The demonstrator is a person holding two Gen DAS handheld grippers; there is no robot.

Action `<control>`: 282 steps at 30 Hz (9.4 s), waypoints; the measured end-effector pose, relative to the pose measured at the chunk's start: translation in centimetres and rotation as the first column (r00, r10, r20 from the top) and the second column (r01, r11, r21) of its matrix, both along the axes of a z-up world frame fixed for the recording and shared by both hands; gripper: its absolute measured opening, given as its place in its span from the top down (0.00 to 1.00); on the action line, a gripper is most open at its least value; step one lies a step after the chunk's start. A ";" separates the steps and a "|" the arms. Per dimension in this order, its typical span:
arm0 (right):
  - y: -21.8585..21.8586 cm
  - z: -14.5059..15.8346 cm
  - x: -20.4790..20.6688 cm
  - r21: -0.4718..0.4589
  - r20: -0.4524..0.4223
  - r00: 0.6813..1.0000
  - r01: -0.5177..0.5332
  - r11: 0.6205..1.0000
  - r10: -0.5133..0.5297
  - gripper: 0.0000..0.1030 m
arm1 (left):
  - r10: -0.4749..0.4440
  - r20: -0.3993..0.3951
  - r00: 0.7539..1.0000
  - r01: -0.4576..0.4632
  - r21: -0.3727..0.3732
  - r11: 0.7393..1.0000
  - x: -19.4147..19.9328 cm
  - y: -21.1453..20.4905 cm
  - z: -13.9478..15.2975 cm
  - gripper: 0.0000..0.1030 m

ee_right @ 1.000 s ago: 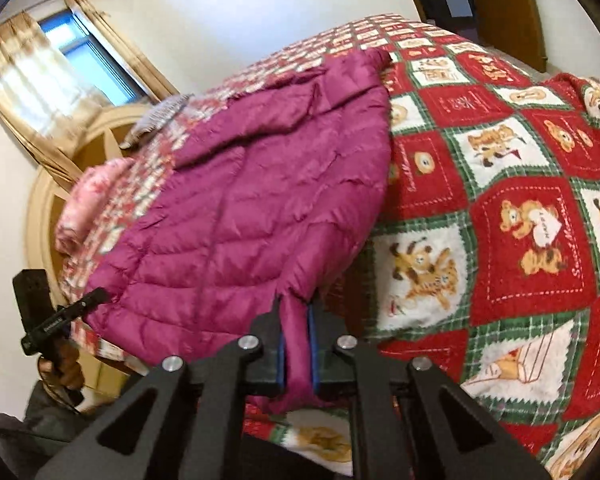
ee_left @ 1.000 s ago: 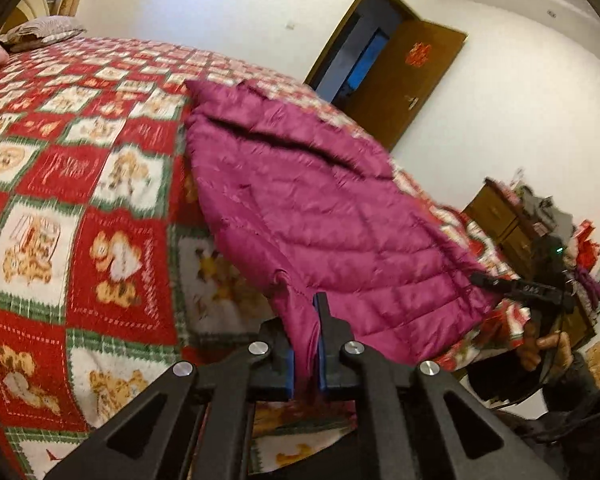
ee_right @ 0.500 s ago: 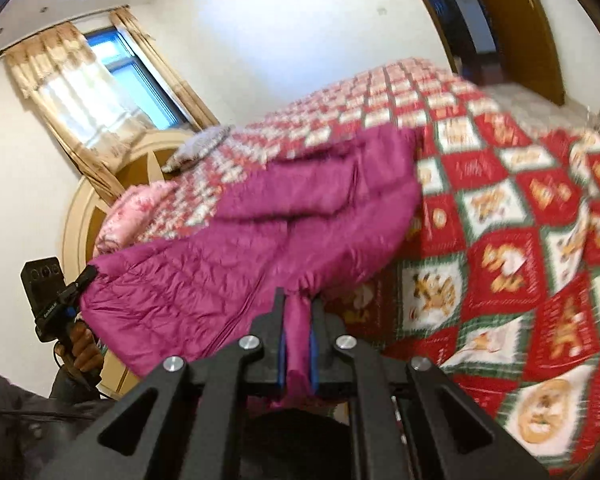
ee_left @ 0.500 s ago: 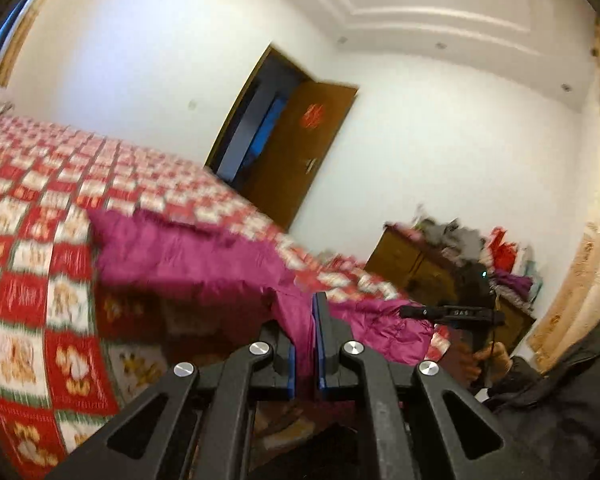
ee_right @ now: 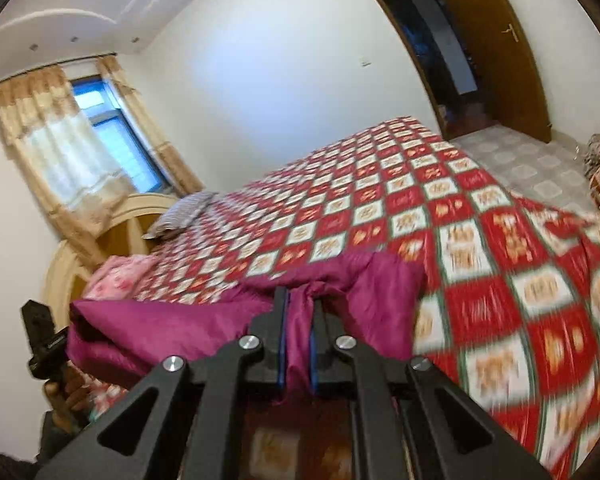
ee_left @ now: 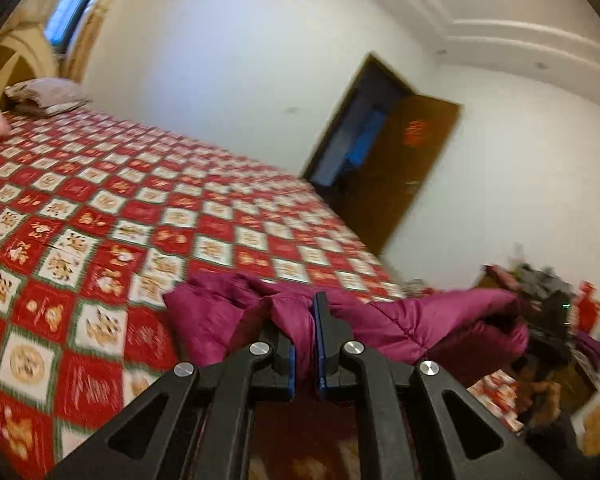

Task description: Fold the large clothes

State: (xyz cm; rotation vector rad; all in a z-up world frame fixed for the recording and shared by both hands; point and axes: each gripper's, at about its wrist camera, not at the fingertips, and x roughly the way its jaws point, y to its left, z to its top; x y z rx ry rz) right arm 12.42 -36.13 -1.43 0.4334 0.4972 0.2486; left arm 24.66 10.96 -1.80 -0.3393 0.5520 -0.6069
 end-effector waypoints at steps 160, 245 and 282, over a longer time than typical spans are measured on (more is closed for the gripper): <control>22.2 -17.5 13.3 0.255 -0.308 0.916 -0.181 0.950 0.257 0.66 | 0.069 0.062 0.996 -0.078 0.162 0.984 -0.7 -12.0 -6.2 0.80; 5.4 -3.8 16.5 -0.008 -0.224 0.974 -0.014 1.000 0.012 0.57 | 0.013 -0.144 0.989 0.041 0.364 0.930 9.7 -20.1 -10.9 0.37; 6.4 -16.3 19.3 -0.227 -0.285 0.941 0.119 0.967 -0.183 0.62 | 0.162 -0.173 0.971 -0.050 0.520 0.853 15.2 -25.8 -16.3 0.11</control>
